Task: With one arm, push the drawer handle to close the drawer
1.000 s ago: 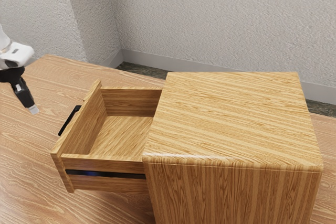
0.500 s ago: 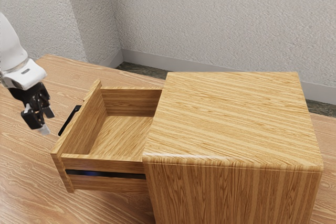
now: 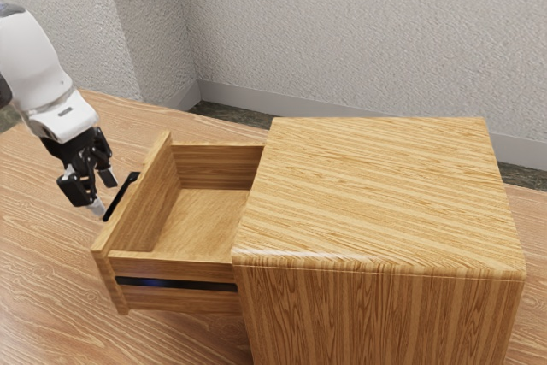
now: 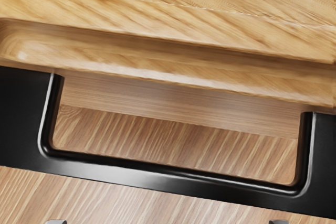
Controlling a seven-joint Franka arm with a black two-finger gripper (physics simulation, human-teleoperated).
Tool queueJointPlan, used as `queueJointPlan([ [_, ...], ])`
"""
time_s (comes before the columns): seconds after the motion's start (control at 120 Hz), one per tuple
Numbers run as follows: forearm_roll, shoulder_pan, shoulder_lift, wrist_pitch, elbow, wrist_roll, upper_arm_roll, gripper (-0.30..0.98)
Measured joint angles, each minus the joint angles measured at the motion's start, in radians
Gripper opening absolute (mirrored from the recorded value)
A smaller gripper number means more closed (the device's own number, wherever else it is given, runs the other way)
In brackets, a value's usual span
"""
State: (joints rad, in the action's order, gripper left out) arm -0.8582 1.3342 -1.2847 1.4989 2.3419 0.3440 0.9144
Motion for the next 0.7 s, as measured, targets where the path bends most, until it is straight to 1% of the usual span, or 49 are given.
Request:
queueJointPlan([
  [0.4, -0.009, 0.163, 0.008, 0.004, -0.001, -0.046, 0.012, 0.48],
  [0.583, -0.01, 0.182, 0.106, 0.079, -0.019, -0.071, 0.045, 0.48],
  [0.7, 0.006, 0.189, 0.156, 0.139, -0.031, -0.084, 0.051, 0.48],
])
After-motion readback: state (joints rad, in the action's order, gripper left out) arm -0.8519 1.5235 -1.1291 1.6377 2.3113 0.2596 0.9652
